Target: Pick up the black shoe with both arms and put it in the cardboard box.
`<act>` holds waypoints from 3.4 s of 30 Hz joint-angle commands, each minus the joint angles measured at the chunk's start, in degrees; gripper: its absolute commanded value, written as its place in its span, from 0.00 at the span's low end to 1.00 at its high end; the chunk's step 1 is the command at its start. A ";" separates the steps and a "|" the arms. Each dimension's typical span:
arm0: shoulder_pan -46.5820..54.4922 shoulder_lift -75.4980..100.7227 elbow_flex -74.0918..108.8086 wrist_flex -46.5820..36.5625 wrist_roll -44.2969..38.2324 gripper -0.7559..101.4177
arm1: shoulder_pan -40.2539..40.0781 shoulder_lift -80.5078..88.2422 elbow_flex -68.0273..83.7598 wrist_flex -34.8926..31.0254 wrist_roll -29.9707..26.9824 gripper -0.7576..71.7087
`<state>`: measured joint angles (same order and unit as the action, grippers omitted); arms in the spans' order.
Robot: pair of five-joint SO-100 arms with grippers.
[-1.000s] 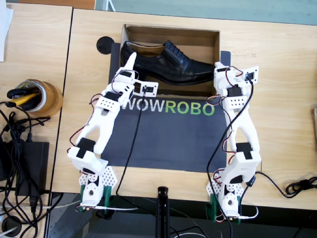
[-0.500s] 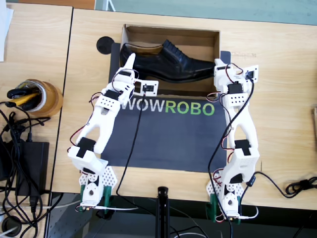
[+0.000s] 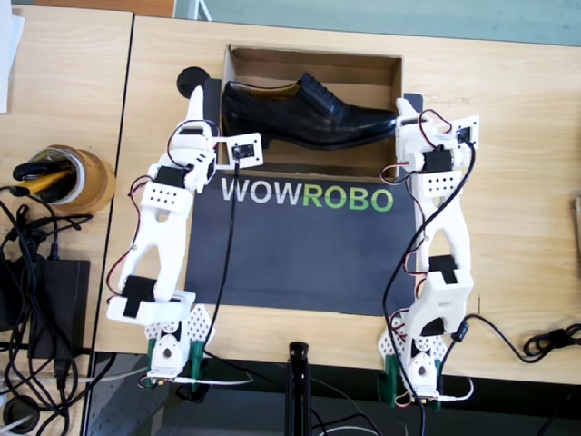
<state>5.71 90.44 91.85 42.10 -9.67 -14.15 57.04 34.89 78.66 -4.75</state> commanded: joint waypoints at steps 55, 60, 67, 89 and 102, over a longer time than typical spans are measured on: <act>-9.05 93.78 37.62 38.14 9.84 0.01 | 22.59 125.86 71.54 1.05 -0.97 0.01; -10.99 100.20 45.53 38.32 11.78 0.01 | 22.24 134.82 81.30 -0.53 -2.02 0.01; -11.95 100.20 54.93 35.16 12.04 0.01 | 21.01 138.25 91.67 -3.16 -3.69 0.01; -12.13 100.20 79.98 27.07 15.91 0.01 | 18.19 138.34 142.12 -17.49 -2.55 0.01; -12.57 100.20 81.30 26.19 15.38 0.01 | 18.28 138.34 143.17 -18.02 -2.90 0.12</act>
<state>-5.71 189.67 173.23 68.64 5.27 3.69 192.74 177.89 60.73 -7.21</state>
